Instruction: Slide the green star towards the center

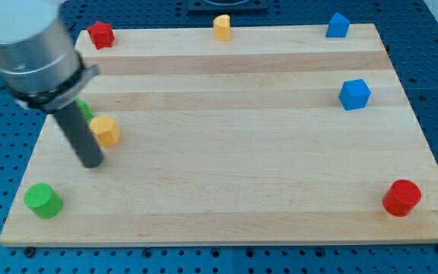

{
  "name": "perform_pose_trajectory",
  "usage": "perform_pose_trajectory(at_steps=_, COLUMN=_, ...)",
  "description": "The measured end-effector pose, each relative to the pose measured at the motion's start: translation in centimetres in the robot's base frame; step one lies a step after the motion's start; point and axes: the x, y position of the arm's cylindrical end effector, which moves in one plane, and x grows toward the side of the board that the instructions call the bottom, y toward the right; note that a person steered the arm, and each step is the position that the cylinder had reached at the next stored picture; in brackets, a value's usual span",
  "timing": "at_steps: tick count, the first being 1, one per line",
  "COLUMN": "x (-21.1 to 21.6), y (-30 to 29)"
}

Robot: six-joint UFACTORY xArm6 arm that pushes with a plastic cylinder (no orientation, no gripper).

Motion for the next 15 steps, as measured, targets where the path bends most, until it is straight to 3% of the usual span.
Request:
perform_pose_trajectory(at_steps=1, x=-0.1, y=-5.6)
perform_pose_trajectory(at_steps=3, x=-5.9, y=-8.2)
perform_pose_trajectory(at_steps=4, x=-9.5, y=-6.6)
perform_pose_trajectory(at_steps=6, x=-15.2, y=4.6)
perform_pose_trajectory(at_steps=7, x=-15.7, y=6.7)
perform_pose_trajectory(at_steps=9, x=-15.7, y=-1.4)
perform_pose_trajectory(at_steps=10, x=-14.1, y=-6.8)
perform_pose_trajectory(at_steps=11, x=-11.5, y=-8.4)
perform_pose_trajectory(at_steps=13, x=-10.3, y=-3.1)
perform_pose_trajectory(at_steps=15, x=-11.5, y=10.7)
